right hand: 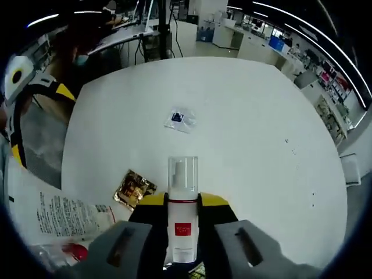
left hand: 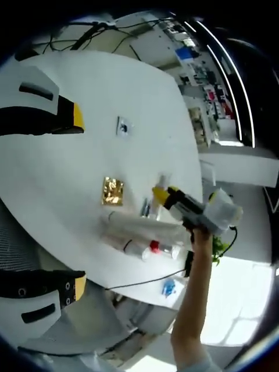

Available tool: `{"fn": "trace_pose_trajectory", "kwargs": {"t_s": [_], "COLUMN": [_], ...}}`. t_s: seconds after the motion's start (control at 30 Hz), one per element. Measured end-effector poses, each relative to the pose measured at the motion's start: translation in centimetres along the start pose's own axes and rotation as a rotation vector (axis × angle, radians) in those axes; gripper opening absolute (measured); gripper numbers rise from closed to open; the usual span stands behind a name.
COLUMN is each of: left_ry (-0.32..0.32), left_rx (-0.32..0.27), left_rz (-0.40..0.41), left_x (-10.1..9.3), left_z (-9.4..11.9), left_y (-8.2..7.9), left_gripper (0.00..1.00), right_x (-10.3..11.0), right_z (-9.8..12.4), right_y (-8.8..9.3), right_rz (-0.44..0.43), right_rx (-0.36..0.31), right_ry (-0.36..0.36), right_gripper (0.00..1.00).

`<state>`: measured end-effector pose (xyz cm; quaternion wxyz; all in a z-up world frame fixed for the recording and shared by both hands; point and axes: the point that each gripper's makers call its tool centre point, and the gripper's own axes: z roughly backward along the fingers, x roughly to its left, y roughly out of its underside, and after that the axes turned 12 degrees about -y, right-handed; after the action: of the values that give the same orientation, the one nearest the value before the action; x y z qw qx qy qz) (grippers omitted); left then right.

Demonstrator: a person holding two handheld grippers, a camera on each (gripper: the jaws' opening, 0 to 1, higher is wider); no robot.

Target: Arrange the skincare products in the storage area until every visible bottle or jar stands upright without overlapping.

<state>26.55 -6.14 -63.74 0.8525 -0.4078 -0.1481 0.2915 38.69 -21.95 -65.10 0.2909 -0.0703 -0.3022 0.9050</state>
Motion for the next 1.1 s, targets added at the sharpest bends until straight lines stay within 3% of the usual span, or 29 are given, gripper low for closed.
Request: {"fn": "trace_pose_trajectory", "kwargs": {"t_s": [0.1, 0.2, 0.4, 0.53, 0.67, 0.9, 1.1], "left_ry": [0.005, 0.005, -0.002, -0.012, -0.033, -0.041, -0.05], "left_rx": [-0.003, -0.01, -0.037, -0.051, -0.069, -0.089, -0.111], "left_rz": [-0.002, -0.008, -0.015, -0.017, -0.009, -0.007, -0.01], "left_x": [-0.1, -0.3, -0.1, 0.1, 0.4, 0.4, 0.2], "left_z": [0.0, 0.1, 0.5, 0.7, 0.9, 1.3, 1.4], "left_y": [-0.1, -0.5, -1.3, -1.6, -1.8, -2.0, -2.4], "left_gripper": [0.94, 0.94, 0.94, 0.95, 0.97, 0.97, 0.97], "right_x": [-0.8, -0.8, 0.9, 3.5, 6.4, 10.4, 13.4], "right_z": [1.4, 2.5, 4.6, 6.4, 7.7, 8.3, 7.3], "right_y": [-1.4, -4.0, -8.5, -12.3, -14.7, -16.1, -15.1], "right_rz": [0.019, 0.049, 0.135, 0.189, 0.202, 0.211, 0.226], "right_rx": [-0.071, -0.16, -0.301, -0.432, -0.521, -0.597, -0.604], "right_ry": [0.037, 0.064, 0.097, 0.089, 0.055, 0.005, 0.005], "right_gripper": [0.17, 0.18, 0.18, 0.18, 0.18, 0.18, 0.18]}}
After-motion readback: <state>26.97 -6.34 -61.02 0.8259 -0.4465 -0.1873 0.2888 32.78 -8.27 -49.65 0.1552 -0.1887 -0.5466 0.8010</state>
